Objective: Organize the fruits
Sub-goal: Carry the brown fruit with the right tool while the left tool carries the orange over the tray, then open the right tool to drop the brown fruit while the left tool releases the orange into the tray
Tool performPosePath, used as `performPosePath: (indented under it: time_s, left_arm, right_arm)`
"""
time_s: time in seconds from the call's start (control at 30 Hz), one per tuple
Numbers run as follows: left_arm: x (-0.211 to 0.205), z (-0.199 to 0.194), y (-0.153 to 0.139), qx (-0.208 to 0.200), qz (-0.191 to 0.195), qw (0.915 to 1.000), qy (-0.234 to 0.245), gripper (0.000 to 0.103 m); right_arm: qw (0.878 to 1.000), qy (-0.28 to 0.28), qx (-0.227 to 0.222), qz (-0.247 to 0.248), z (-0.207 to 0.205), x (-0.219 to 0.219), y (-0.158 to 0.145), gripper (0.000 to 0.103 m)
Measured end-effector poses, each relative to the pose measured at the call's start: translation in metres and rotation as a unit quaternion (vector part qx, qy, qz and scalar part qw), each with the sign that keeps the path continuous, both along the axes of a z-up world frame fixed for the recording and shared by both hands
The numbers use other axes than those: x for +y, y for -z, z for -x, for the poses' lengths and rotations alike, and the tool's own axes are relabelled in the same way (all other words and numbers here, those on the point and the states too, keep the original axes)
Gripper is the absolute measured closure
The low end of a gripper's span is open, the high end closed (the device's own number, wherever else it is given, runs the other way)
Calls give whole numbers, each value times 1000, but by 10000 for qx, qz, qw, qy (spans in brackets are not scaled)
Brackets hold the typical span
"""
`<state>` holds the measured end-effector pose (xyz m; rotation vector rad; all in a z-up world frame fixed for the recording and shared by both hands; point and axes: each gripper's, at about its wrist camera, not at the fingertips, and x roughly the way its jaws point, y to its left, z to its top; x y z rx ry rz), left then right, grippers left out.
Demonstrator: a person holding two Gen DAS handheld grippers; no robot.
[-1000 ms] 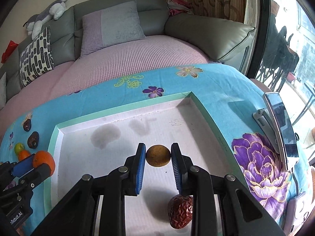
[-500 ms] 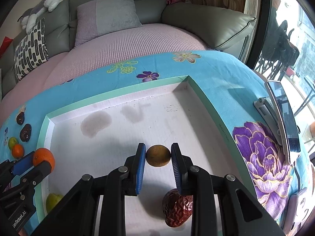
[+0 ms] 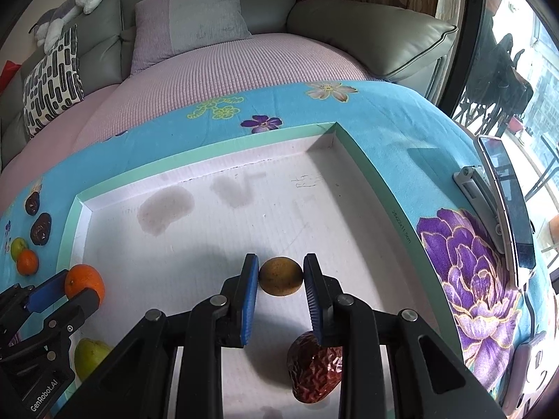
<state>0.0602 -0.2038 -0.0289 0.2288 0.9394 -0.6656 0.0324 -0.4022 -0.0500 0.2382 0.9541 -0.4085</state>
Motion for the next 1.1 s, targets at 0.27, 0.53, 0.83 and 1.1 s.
performPosePath:
  time_s: [0.27, 0.53, 0.83, 1.1]
  left_arm:
    - [0, 0, 2, 70, -6, 10000, -9, 63]
    - [0, 1, -3, 73, 12, 10000, 53, 62]
    - [6, 3, -15, -70, 63, 9999, 55, 52]
    - [26, -9, -25, -166, -3, 9987, -486, 38]
  right_arm:
    - [10000, -16, 12, 39, -1, 0, 1, 75]
    - [10000, -20, 16, 44, -1, 0, 1, 75]
    - [10000, 33, 10, 65, -1, -1, 1, 62]
    - [10000, -23, -62, 4, -2, 0, -2, 35]
